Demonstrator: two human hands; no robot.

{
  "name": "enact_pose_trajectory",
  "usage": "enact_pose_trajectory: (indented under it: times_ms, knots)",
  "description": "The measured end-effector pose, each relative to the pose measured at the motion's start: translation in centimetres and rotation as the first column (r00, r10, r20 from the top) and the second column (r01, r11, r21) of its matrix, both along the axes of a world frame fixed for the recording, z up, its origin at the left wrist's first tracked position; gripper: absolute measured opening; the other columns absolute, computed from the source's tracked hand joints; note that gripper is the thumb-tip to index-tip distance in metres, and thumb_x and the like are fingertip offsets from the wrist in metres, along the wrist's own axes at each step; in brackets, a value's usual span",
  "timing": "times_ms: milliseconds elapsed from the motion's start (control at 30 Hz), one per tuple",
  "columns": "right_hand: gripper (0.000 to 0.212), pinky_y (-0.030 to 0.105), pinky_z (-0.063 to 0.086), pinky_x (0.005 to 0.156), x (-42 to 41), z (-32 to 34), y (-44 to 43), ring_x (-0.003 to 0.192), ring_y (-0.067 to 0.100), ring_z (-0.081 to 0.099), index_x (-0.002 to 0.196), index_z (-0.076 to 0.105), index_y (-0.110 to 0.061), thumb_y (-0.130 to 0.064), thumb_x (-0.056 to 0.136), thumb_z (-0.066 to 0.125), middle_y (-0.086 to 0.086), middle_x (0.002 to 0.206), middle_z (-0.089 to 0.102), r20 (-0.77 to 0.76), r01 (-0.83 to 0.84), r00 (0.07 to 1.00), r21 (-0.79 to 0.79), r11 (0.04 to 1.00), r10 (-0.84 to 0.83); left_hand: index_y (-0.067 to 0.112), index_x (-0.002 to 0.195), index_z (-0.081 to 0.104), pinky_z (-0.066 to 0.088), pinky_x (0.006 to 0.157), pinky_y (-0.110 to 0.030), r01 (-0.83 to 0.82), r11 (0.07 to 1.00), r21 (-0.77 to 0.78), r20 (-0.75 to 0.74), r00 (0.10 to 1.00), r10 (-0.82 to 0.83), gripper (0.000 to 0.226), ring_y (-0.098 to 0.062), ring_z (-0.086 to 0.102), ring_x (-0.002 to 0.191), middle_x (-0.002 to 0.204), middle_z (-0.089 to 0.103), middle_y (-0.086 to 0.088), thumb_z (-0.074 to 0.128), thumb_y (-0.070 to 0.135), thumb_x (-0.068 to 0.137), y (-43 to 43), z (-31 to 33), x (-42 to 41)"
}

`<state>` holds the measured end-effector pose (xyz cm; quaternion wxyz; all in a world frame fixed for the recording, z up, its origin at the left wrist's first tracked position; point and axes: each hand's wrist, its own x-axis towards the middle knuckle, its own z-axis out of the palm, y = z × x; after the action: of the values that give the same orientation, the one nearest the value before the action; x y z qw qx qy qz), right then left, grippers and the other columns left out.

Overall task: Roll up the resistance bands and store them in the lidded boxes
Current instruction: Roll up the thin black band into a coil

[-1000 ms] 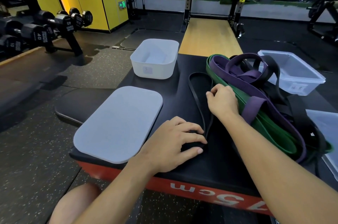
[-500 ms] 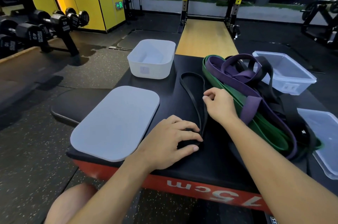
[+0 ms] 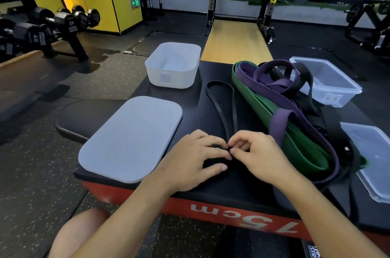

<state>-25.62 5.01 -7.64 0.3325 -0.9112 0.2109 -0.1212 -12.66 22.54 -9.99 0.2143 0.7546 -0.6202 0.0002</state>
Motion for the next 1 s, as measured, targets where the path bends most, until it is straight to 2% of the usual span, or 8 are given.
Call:
enact_pose_trajectory:
  times_ms: [133,267,367,533,667,733,833,1000]
  knots:
    - [0.021,0.013,0.048,0.07,-1.2,-1.3,-0.2,0.077,0.004,0.067,0.09,0.08,-0.03,-0.009,0.086,0.08,-0.017,0.08,0.072,0.143,-0.052,0.988,0.023,0.998,0.048,0.047,0.126,0.07,0.042,0.102,-0.032,-0.005,0.999,-0.043,-0.03,1.0,0.004,0.029,-0.002,0.044,0.116,0.133,0.048,0.027,0.057,0.055,0.1,0.1,-0.3,0.0]
    - [0.022,0.01,0.047,0.073,-1.3,-2.1,-0.4,0.085,0.0,0.066,0.091,0.081,-0.032,-0.011,0.084,0.081,-0.024,0.081,0.069,0.202,-0.062,0.975,-0.133,0.989,0.088,0.05,0.128,0.069,0.04,0.098,-0.024,-0.017,0.999,-0.049,-0.063,0.998,0.014,0.032,-0.001,0.043,0.111,0.12,0.046,0.024,0.062,0.057,0.097,0.3,-0.3,-0.1]
    - [0.024,0.01,0.047,0.079,-1.5,-2.5,-0.4,0.091,-0.002,0.063,0.097,0.08,-0.03,-0.011,0.082,0.081,-0.025,0.087,0.069,0.217,-0.09,0.966,-0.229,0.969,0.141,0.048,0.13,0.068,0.038,0.1,-0.022,-0.015,0.999,-0.049,-0.062,0.998,0.012,0.039,-0.001,0.045,0.113,0.119,0.05,0.025,0.068,0.057,0.092,0.5,-0.2,0.0]
    - [0.029,0.021,0.049,0.089,-1.9,-2.5,0.4,0.103,0.0,0.056,0.11,0.073,-0.027,-0.034,0.083,0.065,-0.021,0.102,0.068,0.173,-0.129,0.965,-0.335,0.933,0.196,0.043,0.128,0.066,0.036,0.106,-0.03,-0.05,0.998,-0.049,-0.043,0.998,0.048,0.042,0.0,0.043,0.12,0.123,0.051,0.03,0.068,0.055,0.088,0.5,0.0,-0.3]
    - [0.042,0.025,0.051,0.092,-2.1,-2.2,0.5,0.108,-0.001,0.056,0.116,0.072,-0.026,-0.049,0.081,0.066,-0.02,0.107,0.067,0.147,-0.151,0.967,-0.334,0.93,0.21,0.041,0.125,0.07,0.028,0.109,-0.015,-0.061,0.996,-0.07,-0.117,0.992,0.053,0.041,-0.002,0.034,0.13,0.125,0.044,0.032,0.073,0.051,0.085,0.7,-0.2,0.0]
    - [0.052,0.024,0.05,0.095,-2.2,-2.1,0.5,0.113,-0.001,0.055,0.119,0.07,-0.027,-0.06,0.079,0.07,-0.02,0.113,0.066,0.119,-0.173,0.968,-0.321,0.931,0.221,0.036,0.117,0.066,0.03,0.102,-0.008,-0.101,0.991,-0.087,-0.189,0.978,0.083,0.042,-0.002,0.036,0.126,0.122,0.038,0.027,0.082,0.045,0.079,0.8,0.3,0.1]
    - [0.061,0.022,0.046,0.102,-2.2,-1.9,0.5,0.124,-0.004,0.048,0.126,0.062,-0.032,-0.068,0.077,0.069,-0.022,0.127,0.059,0.07,-0.207,0.969,-0.295,0.933,0.237,0.034,0.104,0.045,0.035,0.09,-0.007,-0.14,0.987,-0.073,-0.232,0.965,0.12,0.053,-0.005,0.04,0.118,0.118,0.032,0.024,0.087,0.039,0.071,0.8,0.9,-0.2]
    - [0.072,0.028,0.039,0.112,-1.9,-2.0,0.2,0.127,-0.001,0.045,0.134,0.049,-0.042,-0.073,0.072,0.068,-0.025,0.129,0.051,0.037,-0.187,0.978,-0.262,0.947,0.203,0.031,0.101,0.04,0.039,0.081,-0.011,-0.117,0.99,-0.082,-0.223,0.97,0.096,0.054,-0.009,0.043,0.111,0.119,0.032,0.022,0.084,0.034,0.071,0.8,1.3,-0.7]
